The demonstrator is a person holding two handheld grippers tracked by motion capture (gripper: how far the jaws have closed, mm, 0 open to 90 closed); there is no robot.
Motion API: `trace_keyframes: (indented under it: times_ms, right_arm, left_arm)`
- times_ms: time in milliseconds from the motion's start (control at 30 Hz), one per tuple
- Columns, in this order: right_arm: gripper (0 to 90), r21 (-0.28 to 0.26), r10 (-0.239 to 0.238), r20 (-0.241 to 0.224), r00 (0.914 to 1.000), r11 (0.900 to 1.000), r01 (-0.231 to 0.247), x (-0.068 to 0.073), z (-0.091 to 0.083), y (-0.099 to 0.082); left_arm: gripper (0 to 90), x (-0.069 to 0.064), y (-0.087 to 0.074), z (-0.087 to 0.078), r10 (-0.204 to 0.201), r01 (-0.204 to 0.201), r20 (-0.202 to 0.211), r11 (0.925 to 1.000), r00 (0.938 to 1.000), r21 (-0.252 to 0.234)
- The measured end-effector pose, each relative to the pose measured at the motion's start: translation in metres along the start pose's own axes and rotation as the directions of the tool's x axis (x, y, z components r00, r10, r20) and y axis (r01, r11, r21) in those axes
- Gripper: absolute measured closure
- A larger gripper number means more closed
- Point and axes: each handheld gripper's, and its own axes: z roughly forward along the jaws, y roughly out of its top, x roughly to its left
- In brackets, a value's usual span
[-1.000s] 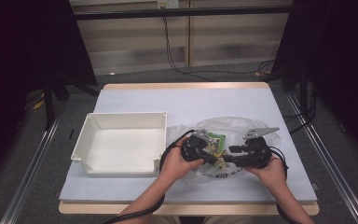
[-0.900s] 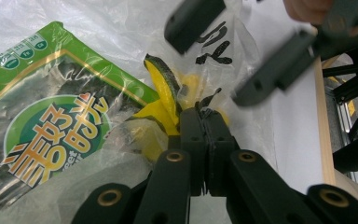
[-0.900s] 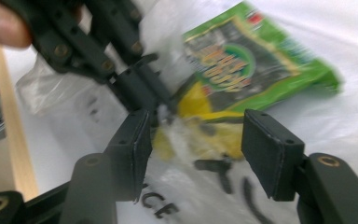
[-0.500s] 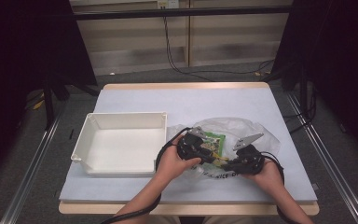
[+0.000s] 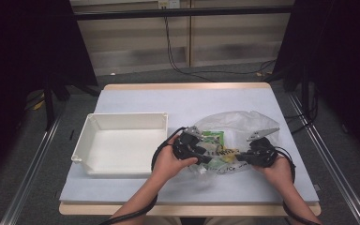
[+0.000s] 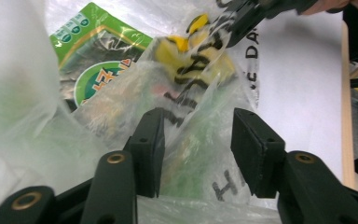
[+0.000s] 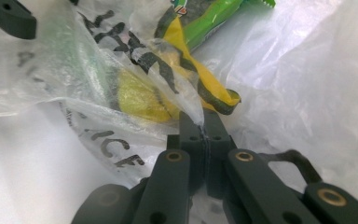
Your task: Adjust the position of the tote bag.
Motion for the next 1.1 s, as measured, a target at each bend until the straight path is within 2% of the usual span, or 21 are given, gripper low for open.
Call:
trace_keyframes:
  times_ms: [67,133,167,233,267,300,333,367,400,533,667,700,733,800,833,867,900,967,1000,1067,1100]
  right_arm:
    - [89.2,-0.002,-0.029,-0.069,0.9972,0.9996,0.029,0.004,-0.003,-0.002]
    - [88.7,0.017,-0.070,-0.140,0.9877,0.9972,0.073,0.009,-0.002,-0.002]
    - [88.7,0.017,-0.070,-0.140,0.9877,0.9972,0.073,0.009,-0.002,-0.002]
    - [59.1,0.018,-0.112,-0.131,0.9851,0.9932,0.115,0.019,-0.002,0.002]
    - [53.5,-0.014,-0.104,-0.114,0.9881,0.9946,0.103,0.023,-0.003,0.005]
    - [53.5,-0.014,-0.104,-0.114,0.9881,0.9946,0.103,0.023,-0.003,0.005]
    - [47.9,-0.055,-0.120,-0.115,0.9860,0.9919,0.115,0.028,-0.006,0.012]
    - [47.9,-0.055,-0.120,-0.115,0.9860,0.9919,0.115,0.028,-0.006,0.012]
    - [36.1,-0.107,-0.145,-0.060,0.9876,0.9846,0.138,0.035,-0.008,0.018]
    - [37.6,-0.147,-0.140,-0.067,0.9878,0.9806,0.129,0.040,0.000,0.028]
    - [48.0,-0.094,-0.159,-0.089,0.9832,0.9841,0.151,0.044,0.015,0.028]
    - [55.4,-0.086,-0.176,-0.104,0.9789,0.9822,0.167,0.046,0.017,0.027]
    - [61.7,-0.074,-0.188,-0.125,0.9742,0.9809,0.180,0.047,0.019,0.026]
    - [71.6,-0.058,-0.201,-0.153,0.9675,0.9792,0.195,0.050,0.021,0.022]
    - [71.6,-0.058,-0.201,-0.153,0.9675,0.9792,0.195,0.050,0.021,0.022]
    - [83.7,-0.050,-0.213,-0.211,0.9539,0.9771,0.207,0.053,0.021,0.019]
    - [85.1,-0.046,-0.218,-0.219,0.9511,0.9759,0.213,0.055,0.021,0.018]
    - [87.3,-0.039,-0.232,-0.223,0.9469,0.9726,0.229,0.057,0.022,0.017]
    - [88.4,-0.014,-0.265,-0.234,0.9354,0.9628,0.270,0.061,0.023,0.015]
    - [88.4,-0.005,-0.262,-0.253,0.9313,0.9630,0.270,0.062,0.024,0.014]
    - [88.4,-0.001,-0.271,-0.273,0.9231,0.9596,0.281,0.063,0.026,0.013]
  left_arm:
    - [51.5,0.001,0.000,-0.002,0.004,-0.004,-0.013,0.9991,0.9999,-0.042]
    - [48.0,0.001,0.002,-0.004,0.020,-0.021,-0.045,0.9995,0.9988,-0.023]
    - [47.4,0.001,0.002,-0.004,0.020,-0.021,-0.045,0.9995,0.9988,-0.023]
    - [47.1,0.003,-0.001,0.000,0.017,-0.017,-0.010,0.9995,0.9998,-0.028]
    - [47.3,0.002,-0.001,0.000,0.005,-0.006,-0.008,0.9995,1.0000,-0.031]
    - [47.4,0.002,-0.001,0.000,0.005,-0.006,-0.008,0.9995,1.0000,-0.031]
    - [48.1,0.002,-0.002,0.000,0.014,-0.014,-0.014,0.9996,0.9998,-0.023]
    - [48.1,0.002,-0.004,0.002,0.005,-0.006,-0.010,0.9993,0.9999,-0.038]
    - [48.3,0.003,-0.004,0.000,0.015,-0.015,-0.012,0.9999,0.9998,-0.004]
    - [47.4,0.003,-0.002,-0.002,0.007,-0.008,-0.026,0.9988,0.9996,-0.048]
    - [43.1,0.003,0.002,-0.008,-0.004,0.001,-0.043,0.9982,0.9991,-0.060]
    - [41.5,0.003,0.004,-0.010,0.005,-0.009,-0.073,0.9988,0.9974,-0.047]
    - [41.3,0.005,0.003,-0.009,0.001,-0.004,-0.034,0.9976,0.9994,-0.068]
    - [40.1,0.005,0.003,-0.010,-0.005,0.002,-0.036,0.9975,0.9993,-0.071]
    - [39.1,0.005,0.003,-0.010,-0.005,0.002,-0.036,0.9975,0.9993,-0.071]
    - [38.6,0.005,0.003,-0.009,-0.001,-0.002,-0.041,0.9968,0.9992,-0.080]
    - [38.1,0.005,0.002,-0.009,0.010,-0.013,-0.050,0.9980,0.9987,-0.063]
    - [38.1,0.004,0.001,-0.008,-0.011,0.007,-0.053,0.9971,0.9985,-0.075]
    - [38.1,0.004,0.001,-0.008,-0.008,0.004,-0.053,0.9978,0.9986,-0.066]
    - [38.1,0.004,0.000,-0.007,-0.014,0.010,-0.055,0.9980,0.9984,-0.063]
    - [38.1,0.004,0.000,-0.007,-0.013,0.010,-0.054,0.9980,0.9985,-0.063]
